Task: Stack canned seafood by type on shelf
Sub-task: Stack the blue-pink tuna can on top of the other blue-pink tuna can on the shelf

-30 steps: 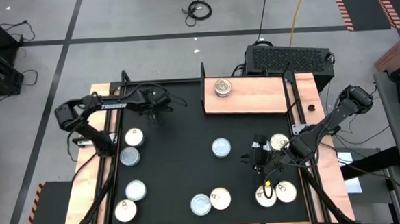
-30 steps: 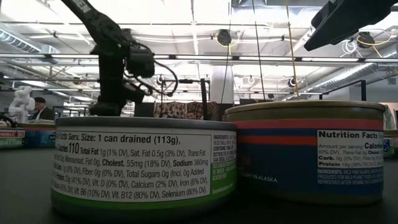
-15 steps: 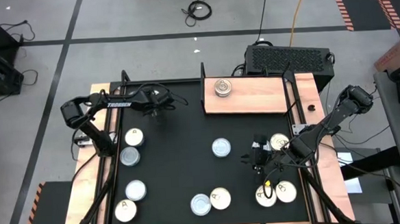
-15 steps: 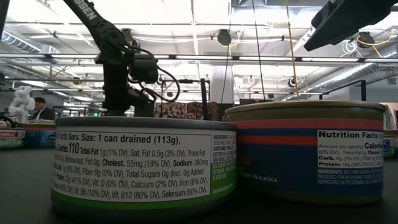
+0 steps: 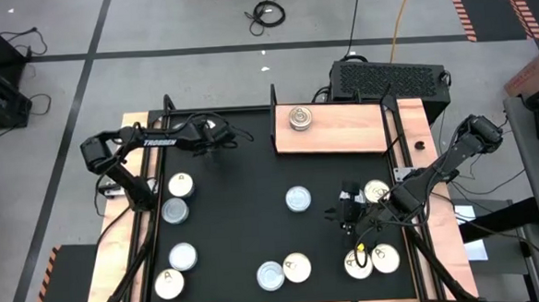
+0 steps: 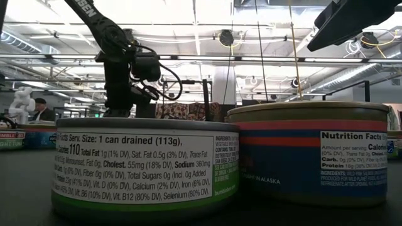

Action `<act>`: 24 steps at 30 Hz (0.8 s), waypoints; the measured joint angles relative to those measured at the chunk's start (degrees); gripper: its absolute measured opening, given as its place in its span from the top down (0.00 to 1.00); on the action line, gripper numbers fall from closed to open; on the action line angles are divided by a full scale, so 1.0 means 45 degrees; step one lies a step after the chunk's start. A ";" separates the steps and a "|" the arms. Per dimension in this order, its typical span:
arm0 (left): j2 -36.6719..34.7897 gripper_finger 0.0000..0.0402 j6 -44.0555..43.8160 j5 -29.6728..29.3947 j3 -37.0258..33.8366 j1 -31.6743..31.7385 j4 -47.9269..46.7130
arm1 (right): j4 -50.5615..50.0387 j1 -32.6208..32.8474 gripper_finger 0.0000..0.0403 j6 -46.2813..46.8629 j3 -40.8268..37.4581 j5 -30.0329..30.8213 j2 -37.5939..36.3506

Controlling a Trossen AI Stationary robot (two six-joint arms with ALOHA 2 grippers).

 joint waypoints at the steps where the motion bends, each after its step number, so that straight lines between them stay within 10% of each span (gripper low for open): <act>1: -0.0112 0.99 -0.0045 0.0156 -0.0012 -0.0140 -0.0148 | 0.0000 0.0000 0.85 0.0000 0.0000 0.0000 0.0000; 24: -0.2459 1.00 -0.2928 0.0632 0.1739 -0.6534 -0.1514 | -0.0228 -0.0003 0.85 -0.0005 0.0000 0.0005 0.0000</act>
